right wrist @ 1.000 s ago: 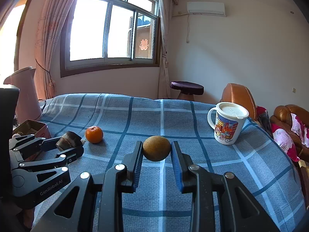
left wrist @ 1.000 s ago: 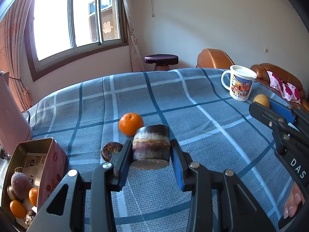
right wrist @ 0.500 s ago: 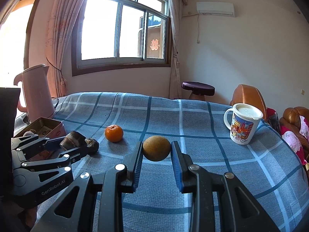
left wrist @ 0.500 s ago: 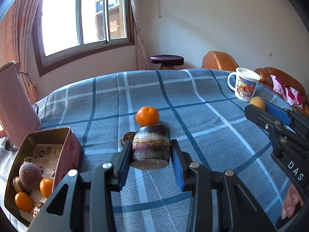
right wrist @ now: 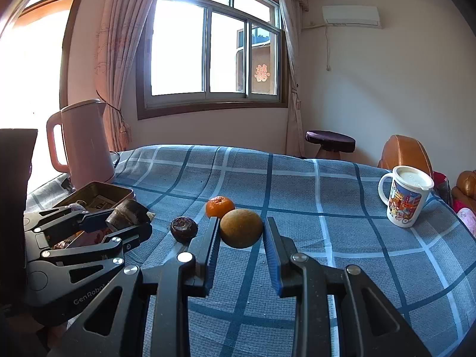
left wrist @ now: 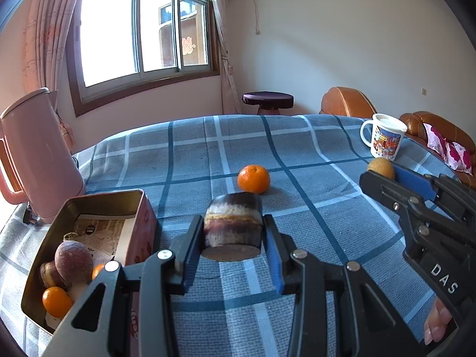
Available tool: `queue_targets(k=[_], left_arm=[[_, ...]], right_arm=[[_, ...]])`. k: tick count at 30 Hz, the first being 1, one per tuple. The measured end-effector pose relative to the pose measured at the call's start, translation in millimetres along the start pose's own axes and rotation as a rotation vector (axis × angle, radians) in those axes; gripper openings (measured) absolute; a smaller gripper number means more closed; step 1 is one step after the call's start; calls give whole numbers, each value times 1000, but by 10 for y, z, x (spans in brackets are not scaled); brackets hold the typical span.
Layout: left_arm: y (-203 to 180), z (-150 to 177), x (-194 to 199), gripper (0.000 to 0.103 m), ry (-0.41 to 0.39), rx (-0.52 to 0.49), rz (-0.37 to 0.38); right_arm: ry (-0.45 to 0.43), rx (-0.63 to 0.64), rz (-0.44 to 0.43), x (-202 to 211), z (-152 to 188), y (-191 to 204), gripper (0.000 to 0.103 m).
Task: Organize fruits
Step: 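Carry the yam piece toward the tin with the left tool while the right tool carries the brown fruit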
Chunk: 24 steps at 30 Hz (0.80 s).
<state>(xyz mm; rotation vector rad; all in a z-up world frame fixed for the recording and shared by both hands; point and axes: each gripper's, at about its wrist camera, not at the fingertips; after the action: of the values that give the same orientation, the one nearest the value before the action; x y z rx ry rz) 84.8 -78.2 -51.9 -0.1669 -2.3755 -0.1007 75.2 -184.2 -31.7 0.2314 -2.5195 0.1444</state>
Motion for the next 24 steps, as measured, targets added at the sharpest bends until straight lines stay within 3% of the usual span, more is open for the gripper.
queue_targets(k=[24], left_arm=[[492,71,262,40,-43,83,-61]], right_arm=[[-37,77,-96,17,-171,441,31]])
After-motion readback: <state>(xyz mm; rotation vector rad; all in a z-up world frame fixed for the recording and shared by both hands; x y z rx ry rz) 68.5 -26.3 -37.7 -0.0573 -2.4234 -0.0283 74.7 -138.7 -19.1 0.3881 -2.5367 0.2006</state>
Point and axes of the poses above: each gripper's, at about its wrist camera, not at the fingertips, and x roughly against the way its jaws point, y to its left, z to its underside, and after that the axes turned 11 degrees about y, right-handed
